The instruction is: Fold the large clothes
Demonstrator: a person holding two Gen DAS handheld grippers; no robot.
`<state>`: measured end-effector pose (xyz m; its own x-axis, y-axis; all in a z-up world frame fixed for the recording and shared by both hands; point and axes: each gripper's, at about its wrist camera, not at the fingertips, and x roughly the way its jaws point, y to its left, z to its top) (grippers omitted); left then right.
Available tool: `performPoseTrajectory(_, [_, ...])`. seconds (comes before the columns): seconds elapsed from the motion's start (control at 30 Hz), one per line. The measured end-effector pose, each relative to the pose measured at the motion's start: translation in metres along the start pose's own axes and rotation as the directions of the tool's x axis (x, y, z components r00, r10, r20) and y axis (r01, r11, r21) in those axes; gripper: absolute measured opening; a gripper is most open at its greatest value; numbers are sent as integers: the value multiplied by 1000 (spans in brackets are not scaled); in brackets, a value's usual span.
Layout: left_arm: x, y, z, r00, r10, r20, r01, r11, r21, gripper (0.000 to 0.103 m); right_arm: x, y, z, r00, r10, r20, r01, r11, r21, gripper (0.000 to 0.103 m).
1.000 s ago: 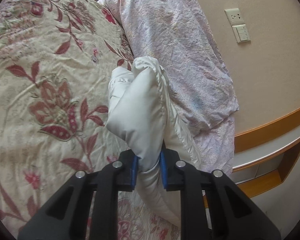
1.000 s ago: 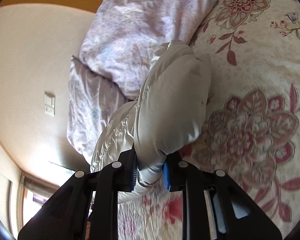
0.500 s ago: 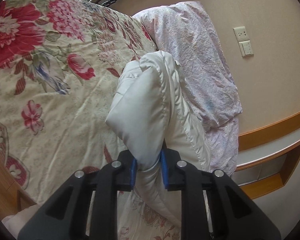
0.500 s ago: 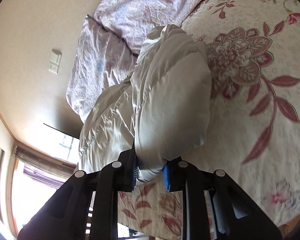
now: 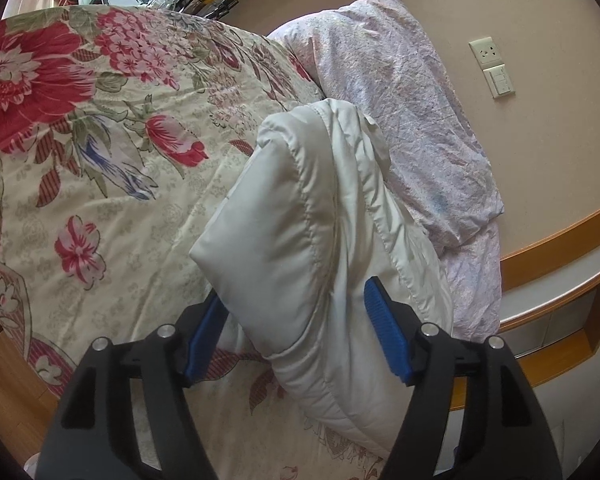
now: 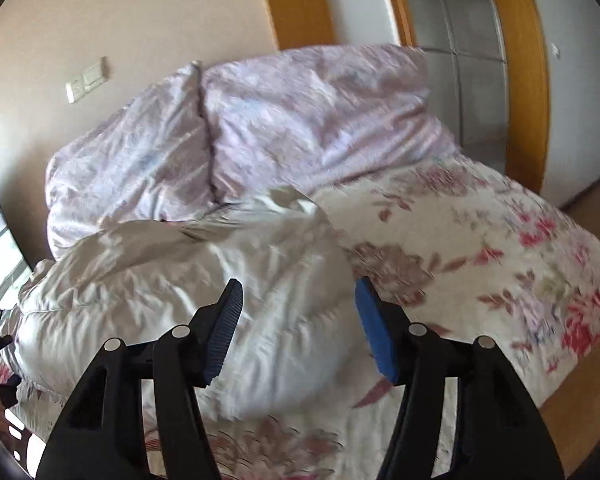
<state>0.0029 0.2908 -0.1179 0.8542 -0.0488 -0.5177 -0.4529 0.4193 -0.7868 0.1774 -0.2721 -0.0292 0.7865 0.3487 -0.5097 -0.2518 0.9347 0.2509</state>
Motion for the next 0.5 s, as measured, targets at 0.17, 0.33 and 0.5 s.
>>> performPoseTrajectory(0.17, [6, 0, 0, 1000, -9, 14, 9, 1000, 4, 69, 33, 92, 15, 976, 183, -117, -204, 958, -200, 59])
performPoseTrajectory(0.33, [10, -4, -1, 999, -10, 31, 10, 1000, -7, 69, 70, 143, 10, 965, 181, -187, -227, 937, -267, 53])
performPoseTrajectory(0.5, [13, -5, 1, 999, -18, 37, 18, 1000, -10, 69, 97, 154, -10, 953, 113, -283, -197, 937, -290, 53])
